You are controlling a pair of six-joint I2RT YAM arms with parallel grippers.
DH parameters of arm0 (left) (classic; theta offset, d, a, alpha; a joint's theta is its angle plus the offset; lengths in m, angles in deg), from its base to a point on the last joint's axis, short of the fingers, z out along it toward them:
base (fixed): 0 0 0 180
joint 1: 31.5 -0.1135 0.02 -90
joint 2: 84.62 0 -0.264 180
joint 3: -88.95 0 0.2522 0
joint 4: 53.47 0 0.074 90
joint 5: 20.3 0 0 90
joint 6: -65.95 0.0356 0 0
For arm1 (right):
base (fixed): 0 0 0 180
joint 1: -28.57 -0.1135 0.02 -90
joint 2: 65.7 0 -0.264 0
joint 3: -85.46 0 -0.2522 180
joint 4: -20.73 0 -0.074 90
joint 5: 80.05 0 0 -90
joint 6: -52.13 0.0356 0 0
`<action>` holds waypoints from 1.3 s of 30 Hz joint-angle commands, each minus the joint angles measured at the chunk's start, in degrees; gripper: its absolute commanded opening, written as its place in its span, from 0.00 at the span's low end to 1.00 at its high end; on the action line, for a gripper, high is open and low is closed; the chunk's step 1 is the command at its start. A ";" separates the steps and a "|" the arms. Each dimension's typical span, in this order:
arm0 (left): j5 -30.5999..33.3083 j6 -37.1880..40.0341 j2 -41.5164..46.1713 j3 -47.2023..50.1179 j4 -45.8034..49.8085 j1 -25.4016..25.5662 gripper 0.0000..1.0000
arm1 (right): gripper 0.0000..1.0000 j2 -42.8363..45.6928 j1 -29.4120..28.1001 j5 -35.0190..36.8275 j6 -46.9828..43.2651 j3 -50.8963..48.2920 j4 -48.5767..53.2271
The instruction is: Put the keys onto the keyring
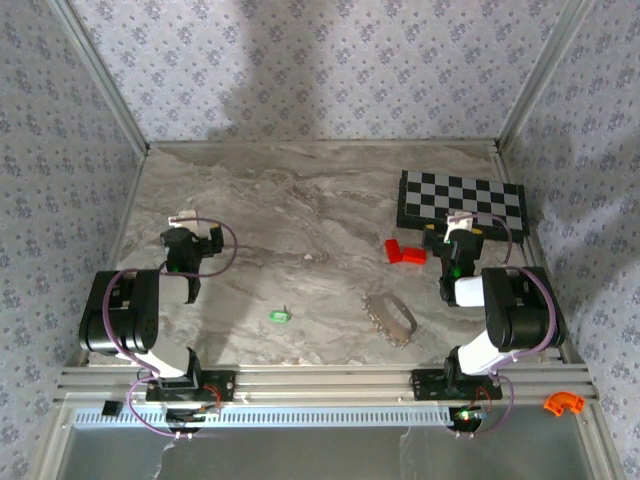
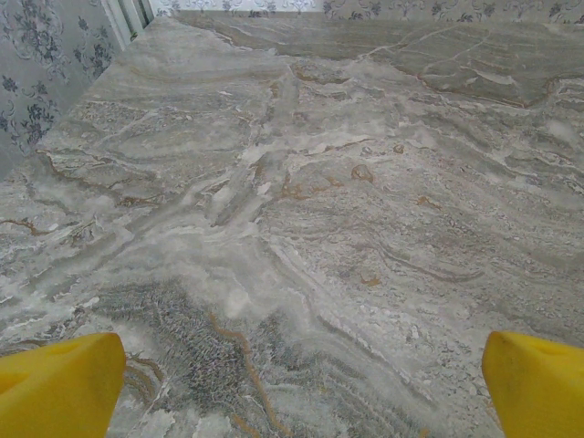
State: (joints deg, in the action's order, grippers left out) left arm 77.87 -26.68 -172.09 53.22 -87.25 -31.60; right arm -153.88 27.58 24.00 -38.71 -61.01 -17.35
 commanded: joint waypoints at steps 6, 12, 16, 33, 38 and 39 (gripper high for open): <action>-0.08 0.13 -0.48 -1.21 0.09 0.10 1.00 | 1.00 -0.06 0.38 -0.33 0.95 0.90 -0.02; -0.08 0.17 -0.44 -1.23 0.09 0.10 1.00 | 1.00 -0.08 0.38 -0.33 0.93 0.93 -0.02; -0.02 0.09 -0.43 -1.23 0.09 0.10 1.00 | 1.00 -0.03 0.38 -0.33 0.93 0.84 -0.02; -0.07 0.11 -0.50 -1.22 0.09 0.15 1.00 | 1.00 0.03 0.75 -1.04 1.11 0.84 0.06; -0.07 0.09 -0.49 -1.23 0.09 0.11 1.00 | 1.00 0.01 0.73 -0.90 1.11 0.91 -0.02; -0.04 0.13 -0.43 -1.18 0.09 0.16 1.00 | 1.00 0.03 0.75 -0.93 1.10 0.89 -0.02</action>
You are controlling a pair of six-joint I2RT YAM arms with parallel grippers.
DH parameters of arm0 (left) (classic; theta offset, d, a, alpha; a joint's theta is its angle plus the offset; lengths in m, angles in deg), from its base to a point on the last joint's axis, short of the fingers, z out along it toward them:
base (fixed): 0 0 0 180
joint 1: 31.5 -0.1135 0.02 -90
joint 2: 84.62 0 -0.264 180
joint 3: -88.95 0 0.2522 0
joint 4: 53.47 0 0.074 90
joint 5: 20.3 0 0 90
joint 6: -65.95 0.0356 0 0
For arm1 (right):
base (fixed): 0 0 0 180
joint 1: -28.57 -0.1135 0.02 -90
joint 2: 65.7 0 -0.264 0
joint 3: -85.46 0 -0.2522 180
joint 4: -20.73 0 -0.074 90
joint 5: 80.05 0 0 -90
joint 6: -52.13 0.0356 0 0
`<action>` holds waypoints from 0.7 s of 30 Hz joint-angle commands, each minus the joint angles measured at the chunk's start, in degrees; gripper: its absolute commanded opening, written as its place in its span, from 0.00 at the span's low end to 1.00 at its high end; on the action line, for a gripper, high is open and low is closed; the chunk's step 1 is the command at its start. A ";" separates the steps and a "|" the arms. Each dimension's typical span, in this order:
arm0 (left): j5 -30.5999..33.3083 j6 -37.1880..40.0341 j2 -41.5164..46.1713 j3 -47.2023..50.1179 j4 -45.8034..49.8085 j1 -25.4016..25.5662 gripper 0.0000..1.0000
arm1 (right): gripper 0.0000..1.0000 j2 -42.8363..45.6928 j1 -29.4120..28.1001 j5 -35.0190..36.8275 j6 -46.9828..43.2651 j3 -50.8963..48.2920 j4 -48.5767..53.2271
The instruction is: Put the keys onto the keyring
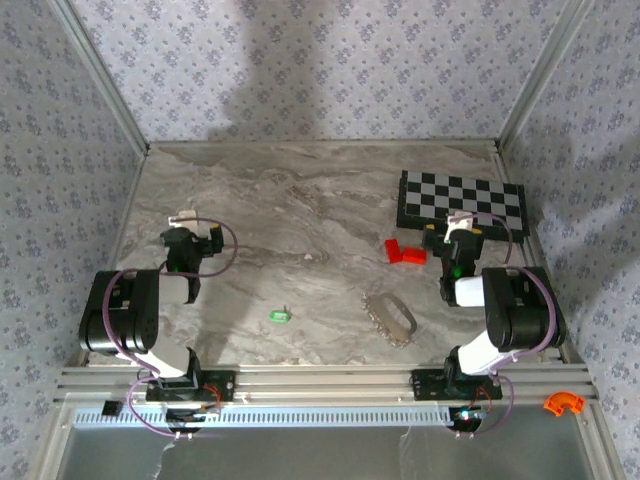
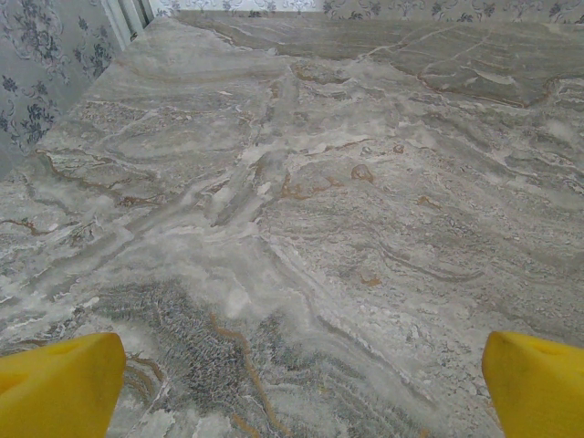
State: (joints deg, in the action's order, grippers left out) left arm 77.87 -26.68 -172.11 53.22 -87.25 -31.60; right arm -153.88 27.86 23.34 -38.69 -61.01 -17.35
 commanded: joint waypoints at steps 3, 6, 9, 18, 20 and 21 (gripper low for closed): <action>-0.06 0.16 -0.46 -1.22 0.09 0.13 1.00 | 1.00 0.03 0.45 -0.29 1.08 0.94 0.00; -0.08 0.10 -0.45 -1.21 0.09 0.14 1.00 | 1.00 0.02 0.45 -0.25 1.08 0.84 -0.02; -0.08 0.17 -0.41 -1.22 0.07 0.10 1.00 | 1.00 0.03 0.41 -0.27 1.09 0.88 -0.02; -0.08 0.05 -0.47 -1.23 0.09 0.11 1.00 | 1.00 0.03 0.45 -0.29 1.08 0.87 -0.02; -0.38 0.05 -0.41 -1.25 0.09 0.03 1.00 | 1.00 0.03 0.46 -0.29 1.08 0.84 -0.02; -0.87 -0.08 -0.42 -1.29 0.17 -0.20 1.00 | 1.00 0.02 0.49 -0.36 1.08 0.84 -0.02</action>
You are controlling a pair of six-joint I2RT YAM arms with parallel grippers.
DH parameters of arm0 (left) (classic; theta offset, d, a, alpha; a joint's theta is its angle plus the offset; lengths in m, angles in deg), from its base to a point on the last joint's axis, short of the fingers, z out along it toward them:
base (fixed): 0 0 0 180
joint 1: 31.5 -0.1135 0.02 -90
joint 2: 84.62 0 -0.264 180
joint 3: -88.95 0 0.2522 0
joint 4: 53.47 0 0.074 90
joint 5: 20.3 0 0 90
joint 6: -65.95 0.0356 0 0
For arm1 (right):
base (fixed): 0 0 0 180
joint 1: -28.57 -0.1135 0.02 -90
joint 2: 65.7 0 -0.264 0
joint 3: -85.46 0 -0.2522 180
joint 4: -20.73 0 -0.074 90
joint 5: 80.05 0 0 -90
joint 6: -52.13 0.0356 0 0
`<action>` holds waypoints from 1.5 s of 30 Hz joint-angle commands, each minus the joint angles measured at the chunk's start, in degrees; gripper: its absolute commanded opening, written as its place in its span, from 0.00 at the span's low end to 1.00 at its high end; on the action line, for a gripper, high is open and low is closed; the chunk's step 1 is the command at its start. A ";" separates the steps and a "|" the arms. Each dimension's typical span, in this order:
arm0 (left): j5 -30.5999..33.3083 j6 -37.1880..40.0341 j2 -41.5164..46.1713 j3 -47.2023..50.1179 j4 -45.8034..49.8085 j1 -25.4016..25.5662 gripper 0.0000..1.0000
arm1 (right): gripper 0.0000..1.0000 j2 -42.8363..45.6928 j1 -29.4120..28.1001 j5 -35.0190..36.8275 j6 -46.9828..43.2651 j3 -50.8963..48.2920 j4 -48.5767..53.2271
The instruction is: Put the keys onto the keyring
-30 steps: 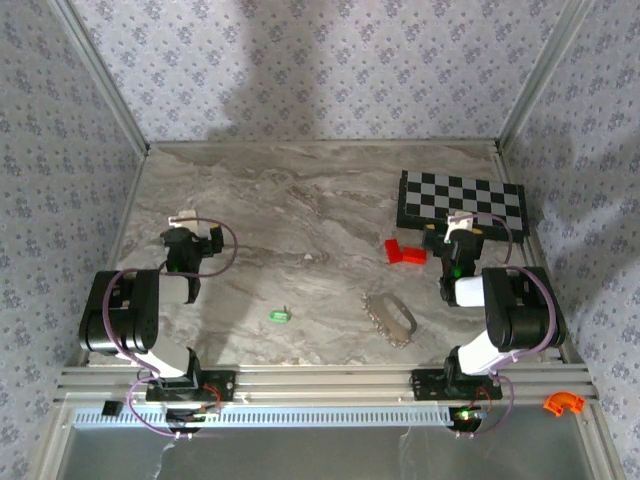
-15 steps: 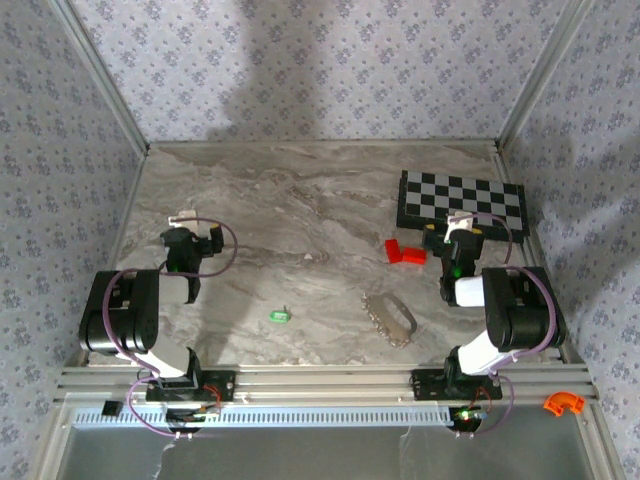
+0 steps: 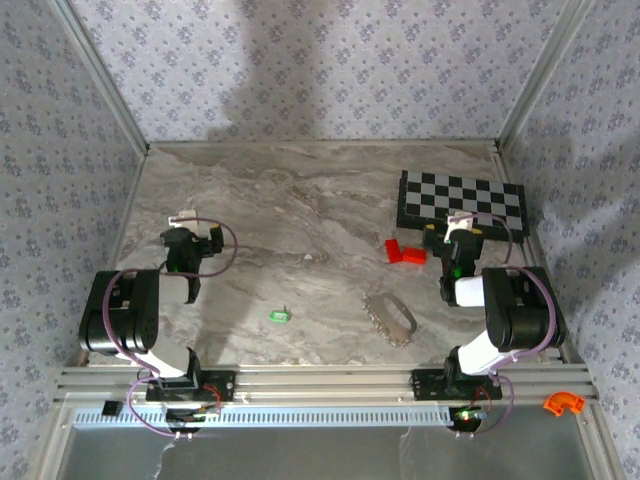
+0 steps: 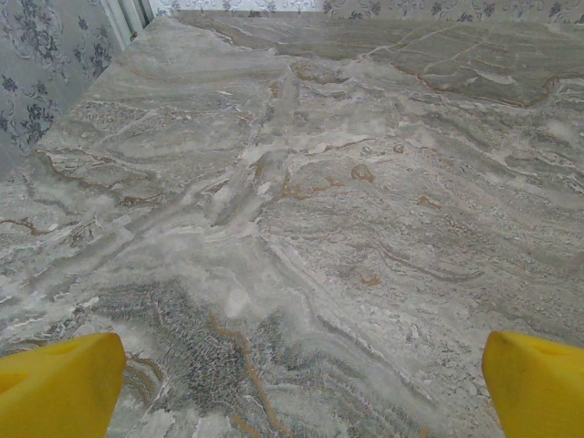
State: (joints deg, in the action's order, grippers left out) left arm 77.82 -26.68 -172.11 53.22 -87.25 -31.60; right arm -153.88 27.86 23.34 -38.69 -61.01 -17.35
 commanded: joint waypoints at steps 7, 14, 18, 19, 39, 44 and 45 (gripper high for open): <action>-0.96 -0.14 -0.43 -1.29 0.22 -0.23 1.00 | 1.00 0.03 0.45 -0.35 1.08 0.86 0.05; -0.98 -0.09 -0.41 -1.29 0.18 -0.17 1.00 | 1.00 0.06 0.44 -0.38 1.08 0.88 -0.02; -0.98 -0.07 -0.46 -1.21 0.18 -0.22 1.00 | 0.99 0.12 0.45 -0.38 1.07 0.73 -0.11; -0.94 -0.01 -0.41 -1.20 0.18 -0.25 1.00 | 1.00 0.12 0.50 -0.38 1.08 0.79 -0.11; -0.21 -0.17 8.12 -6.15 17.28 0.31 1.00 | 1.00 8.97 -1.18 -0.02 -1.00 1.87 9.80; 2.08 -5.88 17.25 -8.99 31.35 2.76 1.00 | 1.00 21.91 -5.94 1.60 0.59 3.24 24.37; 3.04 -9.96 19.76 -10.61 37.01 2.96 1.00 | 1.00 25.08 -7.42 2.39 1.83 3.72 27.97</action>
State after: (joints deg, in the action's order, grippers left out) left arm 78.81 -29.59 -157.38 46.42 -63.47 -29.40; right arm -134.65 23.08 23.73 -38.58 -59.75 0.01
